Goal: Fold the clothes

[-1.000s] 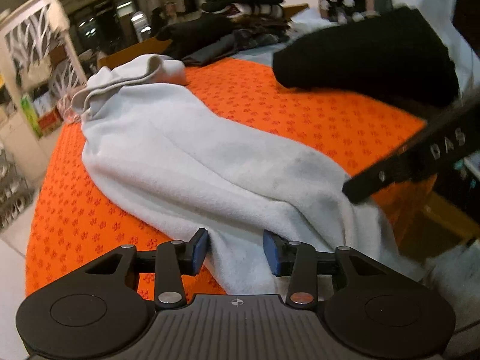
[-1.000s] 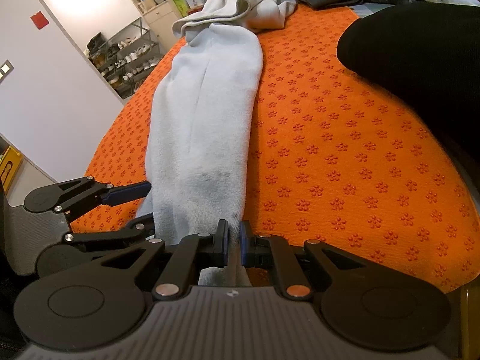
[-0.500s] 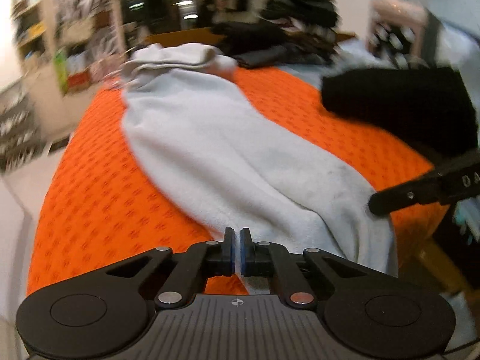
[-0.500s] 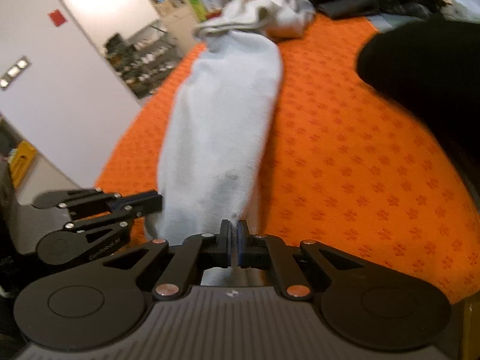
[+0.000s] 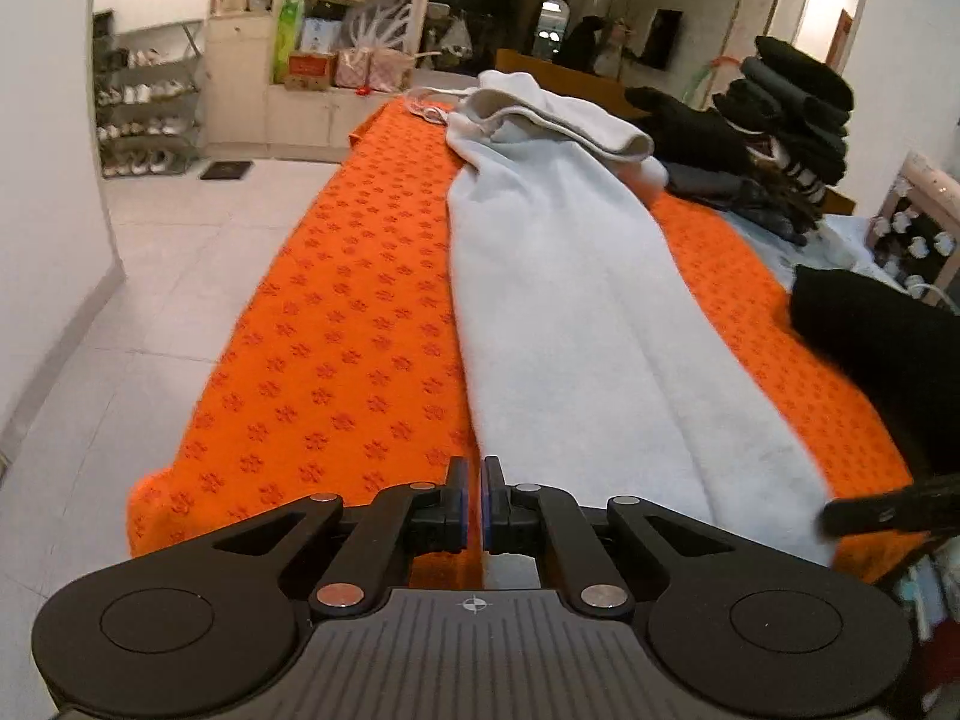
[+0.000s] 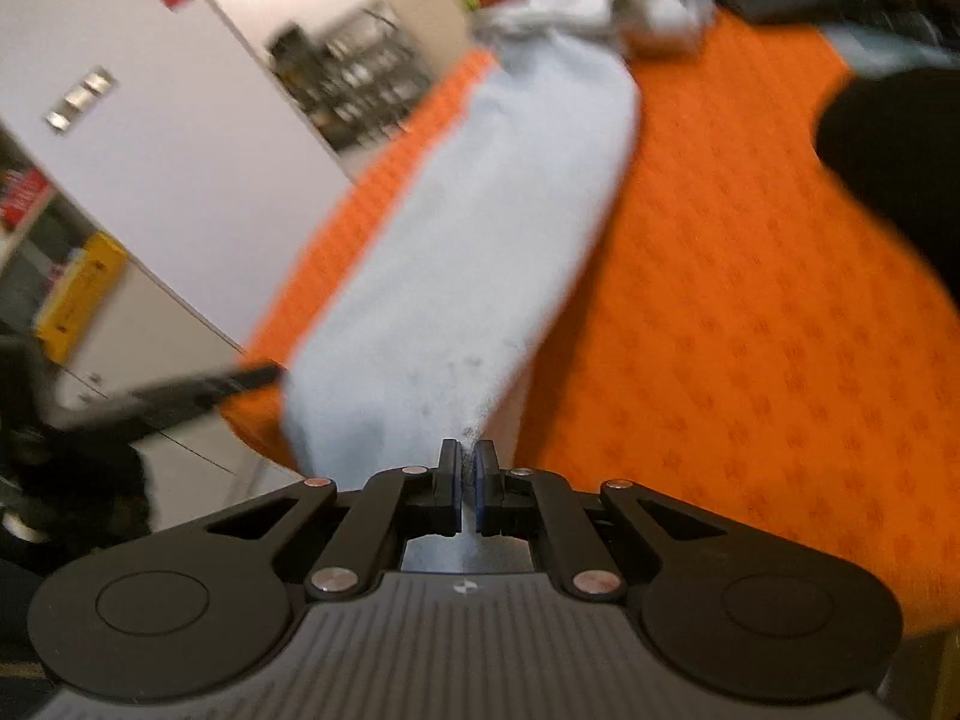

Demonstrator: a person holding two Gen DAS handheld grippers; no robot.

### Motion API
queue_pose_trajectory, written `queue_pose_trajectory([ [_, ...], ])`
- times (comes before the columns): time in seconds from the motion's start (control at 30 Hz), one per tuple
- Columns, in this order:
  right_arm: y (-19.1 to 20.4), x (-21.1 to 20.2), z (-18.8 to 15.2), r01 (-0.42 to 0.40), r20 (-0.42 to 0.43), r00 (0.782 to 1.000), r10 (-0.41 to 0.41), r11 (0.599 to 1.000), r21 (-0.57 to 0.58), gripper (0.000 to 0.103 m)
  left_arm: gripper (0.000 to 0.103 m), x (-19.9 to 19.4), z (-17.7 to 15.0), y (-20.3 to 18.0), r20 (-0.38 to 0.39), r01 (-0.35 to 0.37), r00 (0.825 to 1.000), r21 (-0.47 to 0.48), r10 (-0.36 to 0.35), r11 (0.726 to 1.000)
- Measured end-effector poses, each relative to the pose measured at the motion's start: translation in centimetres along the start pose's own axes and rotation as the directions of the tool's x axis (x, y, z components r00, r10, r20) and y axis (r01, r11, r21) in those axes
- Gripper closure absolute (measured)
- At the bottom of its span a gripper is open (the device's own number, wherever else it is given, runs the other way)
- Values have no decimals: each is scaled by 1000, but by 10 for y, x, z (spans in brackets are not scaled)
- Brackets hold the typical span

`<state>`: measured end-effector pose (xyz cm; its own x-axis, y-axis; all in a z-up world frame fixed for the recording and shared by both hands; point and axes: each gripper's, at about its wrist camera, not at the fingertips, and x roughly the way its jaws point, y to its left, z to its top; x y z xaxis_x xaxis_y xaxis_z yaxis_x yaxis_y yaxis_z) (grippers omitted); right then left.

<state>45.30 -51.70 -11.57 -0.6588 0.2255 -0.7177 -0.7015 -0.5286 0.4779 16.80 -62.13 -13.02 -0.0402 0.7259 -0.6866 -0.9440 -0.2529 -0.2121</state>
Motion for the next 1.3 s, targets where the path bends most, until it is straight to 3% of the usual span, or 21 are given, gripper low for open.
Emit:
queue_pose_trajectory([
  [0.1,-7,-1,-6,-1,12,1000,0,999,44,93,82,-4,-4,-1,-26,57,998,-23,-57,998],
  [0.13,-7,-1,-8,0,18,1000,-1,999,47,88,73,-5,-6,-3,-36,75,996,-28,-76,997],
  [0.23,-6,-1,-10,-1,35,999,-1,999,43,71,53,2,-10,-11,-64,63,996,-16,-64,998],
  [0.3,-8,4,-10,-6,34,999,4,999,52,70,50,8,-12,-16,-83,48,995,-7,-49,999],
  [0.37,-10,10,-10,-18,24,1000,17,998,58,72,53,14,-13,-18,-99,31,995,-5,-32,999],
  [0.4,-10,13,-9,-25,18,1000,24,998,61,80,74,17,-13,-17,-104,23,994,-7,-24,1000],
  [0.43,-10,13,-9,-31,18,999,30,998,62,98,97,14,-11,-16,-98,18,995,-13,-19,1000],
  [0.6,8,-16,-2,-75,61,995,74,997,11,98,98,-11,3,-10,-41,-3,999,-20,2,1000],
  [0.73,29,-51,12,-134,102,984,144,986,-101,98,98,-30,16,0,-6,-39,999,-24,38,999],
  [0.9,22,-38,6,-82,29,996,87,989,-120,96,97,-8,1,18,-67,-121,990,0,121,993],
  [1.07,12,-28,-12,-60,20,998,62,994,-93,94,97,-6,-3,15,-53,-120,991,56,123,991],
  [1.17,12,-18,-18,-49,26,998,52,994,-94,90,97,-3,-2,15,-57,-128,990,72,132,989],
  [1.3,10,0,-18,-56,48,997,61,995,-83,70,97,-10,0,13,-47,-121,991,83,125,989],
])
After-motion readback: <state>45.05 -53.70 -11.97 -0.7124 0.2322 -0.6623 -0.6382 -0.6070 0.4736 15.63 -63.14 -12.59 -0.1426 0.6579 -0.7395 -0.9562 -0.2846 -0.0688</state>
